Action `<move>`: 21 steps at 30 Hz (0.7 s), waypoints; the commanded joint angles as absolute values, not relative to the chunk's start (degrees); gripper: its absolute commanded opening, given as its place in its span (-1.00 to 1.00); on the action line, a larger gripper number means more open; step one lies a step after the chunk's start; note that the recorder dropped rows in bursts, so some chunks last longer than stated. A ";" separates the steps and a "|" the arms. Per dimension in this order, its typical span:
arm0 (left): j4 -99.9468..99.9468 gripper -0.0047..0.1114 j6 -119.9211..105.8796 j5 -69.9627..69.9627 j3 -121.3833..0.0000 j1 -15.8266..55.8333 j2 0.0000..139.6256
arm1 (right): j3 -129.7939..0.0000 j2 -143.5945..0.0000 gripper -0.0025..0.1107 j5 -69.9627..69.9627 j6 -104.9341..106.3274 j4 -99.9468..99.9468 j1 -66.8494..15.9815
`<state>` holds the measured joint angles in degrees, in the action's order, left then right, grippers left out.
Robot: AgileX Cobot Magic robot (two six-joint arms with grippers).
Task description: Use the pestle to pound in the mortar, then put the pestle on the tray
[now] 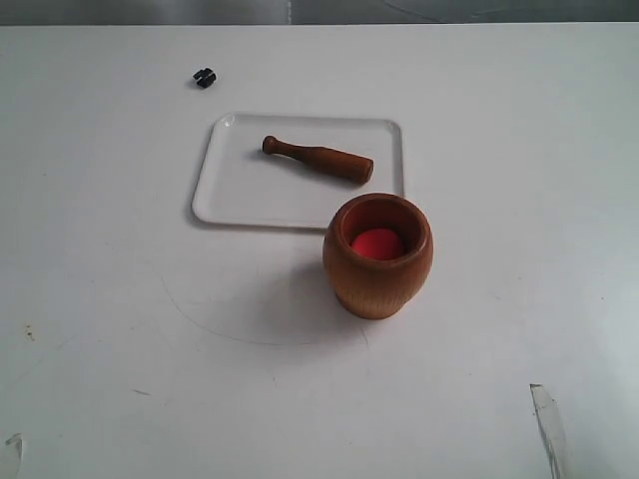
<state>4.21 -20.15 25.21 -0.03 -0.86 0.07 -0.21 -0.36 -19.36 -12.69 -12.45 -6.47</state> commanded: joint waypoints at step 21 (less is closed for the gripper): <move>3.79 -0.92 -19.68 25.03 0.00 -0.42 0.00 | 0.00 0.00 -0.96 -19.48 -11.91 -10.02 0.00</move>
